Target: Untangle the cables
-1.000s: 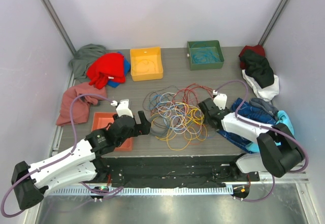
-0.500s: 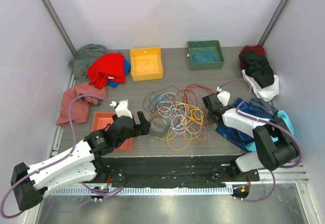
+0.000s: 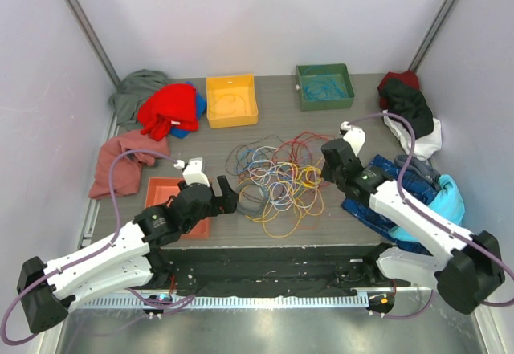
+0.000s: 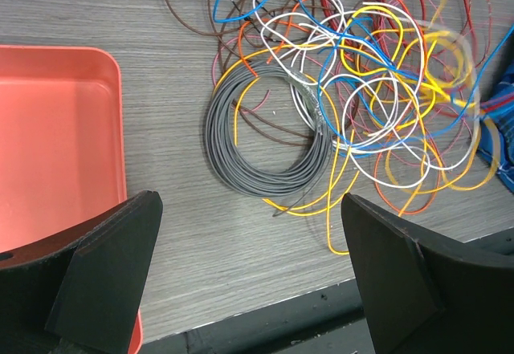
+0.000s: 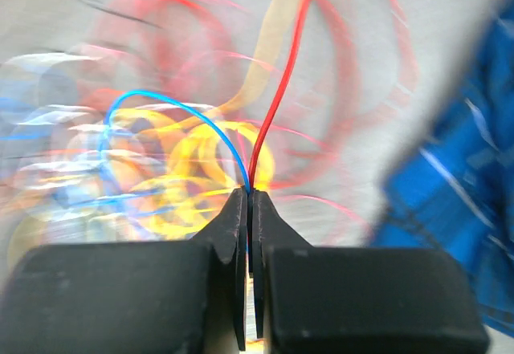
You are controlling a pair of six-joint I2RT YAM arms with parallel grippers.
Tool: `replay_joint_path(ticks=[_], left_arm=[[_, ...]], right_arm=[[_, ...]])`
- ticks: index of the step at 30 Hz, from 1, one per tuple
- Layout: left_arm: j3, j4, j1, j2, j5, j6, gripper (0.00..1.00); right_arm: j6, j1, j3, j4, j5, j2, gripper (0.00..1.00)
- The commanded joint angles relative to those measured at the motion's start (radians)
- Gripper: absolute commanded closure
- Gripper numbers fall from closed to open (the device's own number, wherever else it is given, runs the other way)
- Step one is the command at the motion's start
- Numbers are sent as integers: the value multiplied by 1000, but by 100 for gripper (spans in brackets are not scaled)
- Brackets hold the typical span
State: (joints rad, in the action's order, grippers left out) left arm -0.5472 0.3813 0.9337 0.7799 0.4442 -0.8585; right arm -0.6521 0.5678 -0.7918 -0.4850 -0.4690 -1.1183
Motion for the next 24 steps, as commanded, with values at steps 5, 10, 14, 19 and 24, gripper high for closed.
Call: replay_joint_path(ticks=[5,10,14,19,24], left_arm=[[-2,-58,-3,-2,-1,-7,0],[-5,-39,-1,-80,53,18,0],[9,-99,-3,-146,79,61,0],[18,-157,-3,-177,91,99,0],[18,-173,-1,-156,77,90,0]], right_arm=[[22,151,-205,3,69,23,99],[39,231,-242,-3,41,5,99],[60,257,-277,-3,49,8,99],[126,264,-392,-67,32,-5,96],[108,265,-341,-93,58,-11,99]])
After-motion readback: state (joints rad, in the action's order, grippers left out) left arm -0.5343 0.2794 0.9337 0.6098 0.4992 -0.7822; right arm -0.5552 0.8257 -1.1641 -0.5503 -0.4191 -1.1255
